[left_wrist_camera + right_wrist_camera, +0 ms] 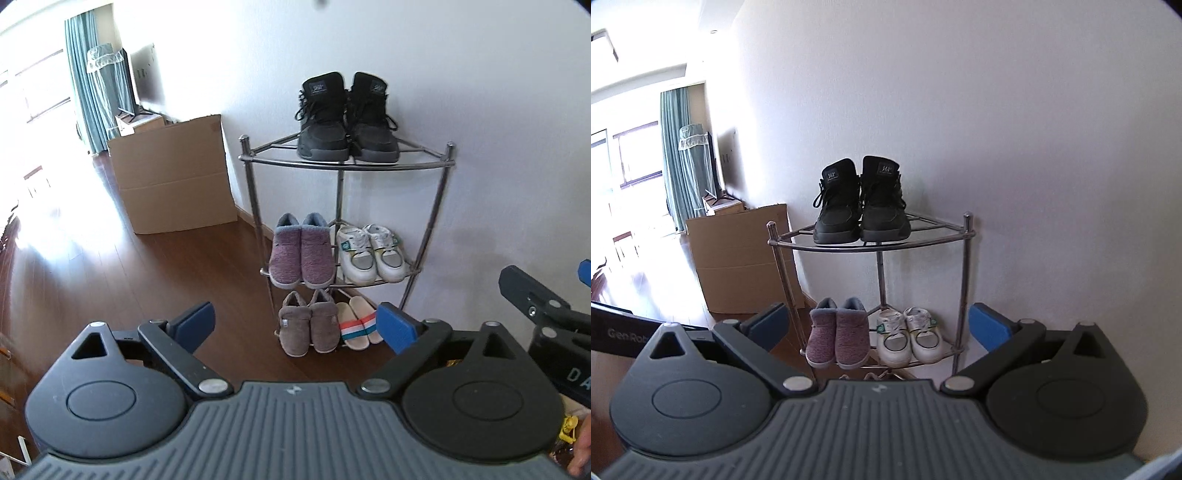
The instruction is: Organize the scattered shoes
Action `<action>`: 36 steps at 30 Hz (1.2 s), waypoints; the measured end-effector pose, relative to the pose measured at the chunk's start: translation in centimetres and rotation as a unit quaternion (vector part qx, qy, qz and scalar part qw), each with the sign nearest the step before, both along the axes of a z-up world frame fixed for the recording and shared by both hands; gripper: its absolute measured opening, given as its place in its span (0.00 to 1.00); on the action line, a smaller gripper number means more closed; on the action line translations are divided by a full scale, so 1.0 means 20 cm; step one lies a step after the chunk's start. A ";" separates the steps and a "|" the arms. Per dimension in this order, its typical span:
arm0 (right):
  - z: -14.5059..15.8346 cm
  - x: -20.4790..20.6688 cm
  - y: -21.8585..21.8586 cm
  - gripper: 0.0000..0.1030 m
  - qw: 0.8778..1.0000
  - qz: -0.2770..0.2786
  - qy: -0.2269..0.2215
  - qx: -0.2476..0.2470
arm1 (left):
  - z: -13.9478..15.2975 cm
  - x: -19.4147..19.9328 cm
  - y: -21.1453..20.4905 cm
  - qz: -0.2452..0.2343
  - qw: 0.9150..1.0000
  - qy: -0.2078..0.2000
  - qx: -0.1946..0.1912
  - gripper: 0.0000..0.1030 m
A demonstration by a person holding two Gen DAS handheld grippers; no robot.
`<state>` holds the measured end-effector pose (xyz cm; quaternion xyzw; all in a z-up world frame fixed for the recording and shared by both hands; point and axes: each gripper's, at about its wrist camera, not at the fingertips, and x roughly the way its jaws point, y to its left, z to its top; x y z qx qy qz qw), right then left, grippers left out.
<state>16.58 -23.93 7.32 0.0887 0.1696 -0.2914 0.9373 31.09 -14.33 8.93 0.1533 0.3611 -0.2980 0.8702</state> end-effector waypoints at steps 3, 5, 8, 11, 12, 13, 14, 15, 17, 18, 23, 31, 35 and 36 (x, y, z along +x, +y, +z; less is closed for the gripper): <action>0.02 -0.09 -0.03 0.99 1.000 -0.004 -0.001 -0.007 | 0.00 -0.11 -0.02 0.005 1.000 0.002 -0.002 0.93; 0.03 -0.18 -0.06 0.99 1.000 0.011 0.009 -0.006 | 0.01 -0.18 -0.03 0.008 1.000 0.004 -0.003 0.93; 0.03 -0.29 -0.09 0.99 0.999 0.024 0.029 -0.014 | 0.01 -0.28 -0.05 0.013 1.000 0.006 -0.005 0.93; 0.03 -0.40 -0.11 0.99 0.999 0.024 0.030 -0.015 | 0.01 -0.39 -0.07 0.019 1.000 0.008 -0.007 0.93; 0.03 -0.41 -0.11 0.99 0.999 0.024 0.029 -0.013 | 0.01 -0.42 -0.07 0.022 1.000 0.010 -0.006 0.93; 0.02 -0.44 -0.13 0.99 0.999 0.024 0.028 -0.007 | 0.01 -0.44 -0.06 0.025 1.000 0.013 -0.004 0.93; 0.01 -0.47 -0.13 0.99 0.999 0.025 0.026 -0.002 | 0.01 -0.46 -0.05 0.029 0.999 0.015 -0.002 0.93; 0.01 -0.49 -0.14 0.99 0.999 0.026 0.025 0.003 | 0.01 -0.49 -0.04 0.032 0.999 0.017 0.000 0.93; -0.02 -0.55 -0.14 0.99 0.999 0.029 0.023 0.013 | 0.01 -0.53 -0.01 0.040 0.999 0.017 0.002 0.93; -0.03 -0.56 -0.14 0.99 0.999 0.030 0.024 0.014 | 0.01 -0.55 0.00 0.045 0.999 0.016 0.004 0.93; -0.09 -0.61 -0.10 0.99 0.998 0.044 0.041 0.023 | -0.01 -0.60 0.08 0.064 0.998 0.023 0.008 0.93; -0.07 -0.65 -0.05 0.99 0.998 0.056 0.037 0.022 | 0.01 -0.62 0.15 0.081 0.996 0.022 -0.005 0.93; -0.06 -0.67 -0.04 0.99 0.998 0.054 0.030 0.023 | 0.02 -0.62 0.16 0.081 0.996 0.023 -0.009 0.93; -0.05 -0.66 -0.04 0.99 0.998 0.054 0.029 0.026 | 0.02 -0.62 0.16 0.080 0.996 0.025 -0.009 0.93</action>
